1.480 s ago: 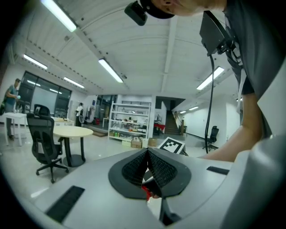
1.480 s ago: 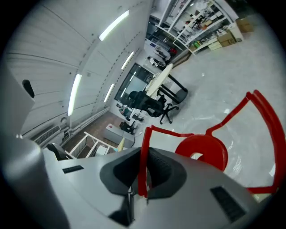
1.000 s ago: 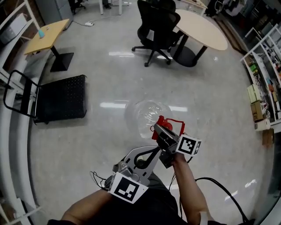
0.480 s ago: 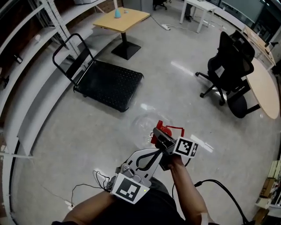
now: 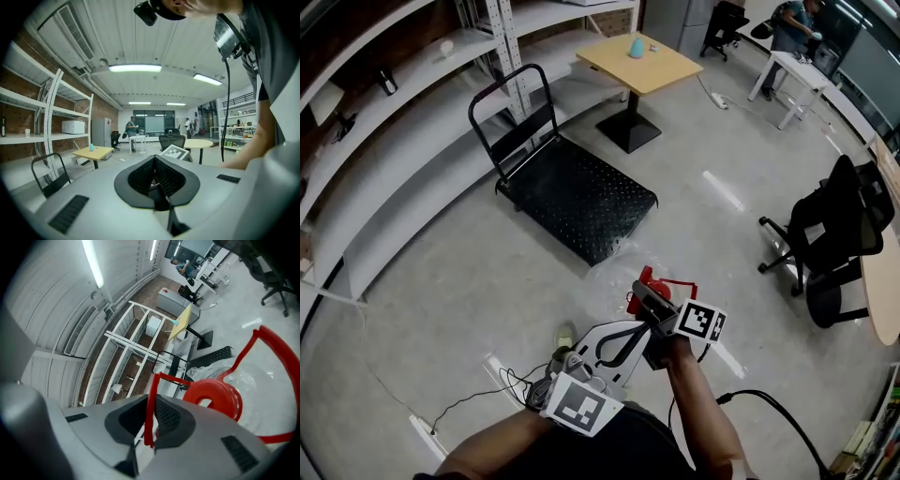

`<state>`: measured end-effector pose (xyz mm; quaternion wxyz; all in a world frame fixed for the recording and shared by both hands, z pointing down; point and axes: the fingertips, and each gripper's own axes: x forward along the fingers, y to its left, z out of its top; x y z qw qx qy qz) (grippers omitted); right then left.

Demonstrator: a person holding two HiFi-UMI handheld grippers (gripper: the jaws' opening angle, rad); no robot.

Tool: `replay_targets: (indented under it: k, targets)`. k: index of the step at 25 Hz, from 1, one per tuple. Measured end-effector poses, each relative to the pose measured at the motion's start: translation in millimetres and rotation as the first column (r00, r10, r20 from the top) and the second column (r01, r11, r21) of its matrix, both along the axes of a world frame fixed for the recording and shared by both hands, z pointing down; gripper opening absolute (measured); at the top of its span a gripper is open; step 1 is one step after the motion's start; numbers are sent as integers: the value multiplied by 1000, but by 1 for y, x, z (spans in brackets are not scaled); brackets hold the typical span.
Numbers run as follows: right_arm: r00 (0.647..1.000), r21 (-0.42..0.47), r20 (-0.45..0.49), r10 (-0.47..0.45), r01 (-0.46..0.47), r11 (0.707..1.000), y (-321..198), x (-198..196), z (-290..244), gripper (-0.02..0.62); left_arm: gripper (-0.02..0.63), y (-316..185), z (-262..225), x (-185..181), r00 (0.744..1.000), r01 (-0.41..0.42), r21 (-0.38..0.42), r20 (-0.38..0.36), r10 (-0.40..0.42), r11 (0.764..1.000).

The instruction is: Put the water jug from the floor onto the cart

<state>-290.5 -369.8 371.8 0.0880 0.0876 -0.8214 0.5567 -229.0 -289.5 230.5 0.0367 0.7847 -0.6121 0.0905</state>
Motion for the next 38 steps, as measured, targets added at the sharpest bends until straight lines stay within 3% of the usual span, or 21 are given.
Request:
replay_targets:
  k: [4,10,14,19,24,29,38]
  targets:
    - [999,14,-15,47,-47,999,-22,-98,11,37,5,-18,13,-110,999,-33,26,-33,34,999]
    - [995,14,1,98,-98,995,-77,-208,-1,37,5,-66,0,-229,998,-57,34,-26,58,998]
    - [995,7,16,94,-95,995,-121,-273,7,37,5,-109,10,-285,999,-40,19,-35,40,999]
    - [997,-33,34,67,-66,997,-187,-353,35,37,5,-181,30,-349,1000,-14,-41,16,14,999]
    - [998,-54,2,63,-63,997,-256,-417,66,36,5,-252,42,-409,1000,9,-93,11,-8,996]
    - [993,-53,-68,96,-100,994,-304,-470,107,36,5,-300,60,-459,999,-42,-129,-12,40,991]
    - [948,-35,-177,264,-274,961,-364,-546,184,37,5,-354,118,-572,984,-171,-132,-65,164,976]
